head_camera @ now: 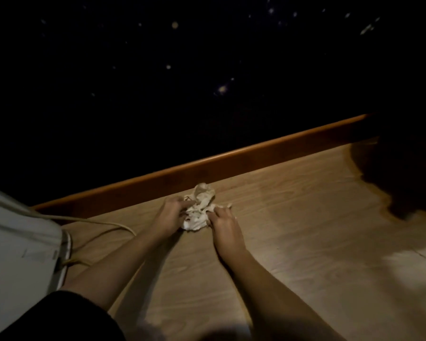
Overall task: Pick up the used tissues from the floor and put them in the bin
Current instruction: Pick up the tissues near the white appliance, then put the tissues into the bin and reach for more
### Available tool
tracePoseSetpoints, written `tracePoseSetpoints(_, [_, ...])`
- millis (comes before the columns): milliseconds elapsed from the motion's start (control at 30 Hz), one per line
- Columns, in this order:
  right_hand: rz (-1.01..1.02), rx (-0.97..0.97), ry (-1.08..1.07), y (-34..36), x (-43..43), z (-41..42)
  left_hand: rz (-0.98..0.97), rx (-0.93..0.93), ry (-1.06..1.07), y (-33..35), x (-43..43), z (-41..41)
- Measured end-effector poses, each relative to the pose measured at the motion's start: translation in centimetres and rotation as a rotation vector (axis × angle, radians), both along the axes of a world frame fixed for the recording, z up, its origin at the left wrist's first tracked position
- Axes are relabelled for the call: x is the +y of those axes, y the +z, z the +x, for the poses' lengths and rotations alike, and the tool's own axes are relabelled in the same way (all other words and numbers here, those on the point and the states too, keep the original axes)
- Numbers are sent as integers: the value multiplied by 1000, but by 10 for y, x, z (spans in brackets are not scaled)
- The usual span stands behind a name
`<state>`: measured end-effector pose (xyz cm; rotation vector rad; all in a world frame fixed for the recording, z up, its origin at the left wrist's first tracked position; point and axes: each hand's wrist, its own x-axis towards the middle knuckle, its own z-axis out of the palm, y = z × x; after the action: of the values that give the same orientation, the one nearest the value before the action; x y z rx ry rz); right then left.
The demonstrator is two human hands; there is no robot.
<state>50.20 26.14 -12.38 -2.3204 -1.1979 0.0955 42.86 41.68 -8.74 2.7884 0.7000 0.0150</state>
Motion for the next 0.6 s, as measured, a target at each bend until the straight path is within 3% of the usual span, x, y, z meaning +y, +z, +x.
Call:
tracePoseSetpoints(200, [141,84,59,0,-23,-8,-111,-147,-28,-10,-53,-11])
tracePoseSetpoints(433, [229,164,-107,45,-66,42,-246,-241,-31,29,-93,36])
tracePoseSetpoints(500, [239,128,-72,79,-83,72,-239,-282,-100,59,-102,65])
tracePoseSetpoints(600, [227,-90,-74,140,-112,122,-238,-324,-204,109,-122,117])
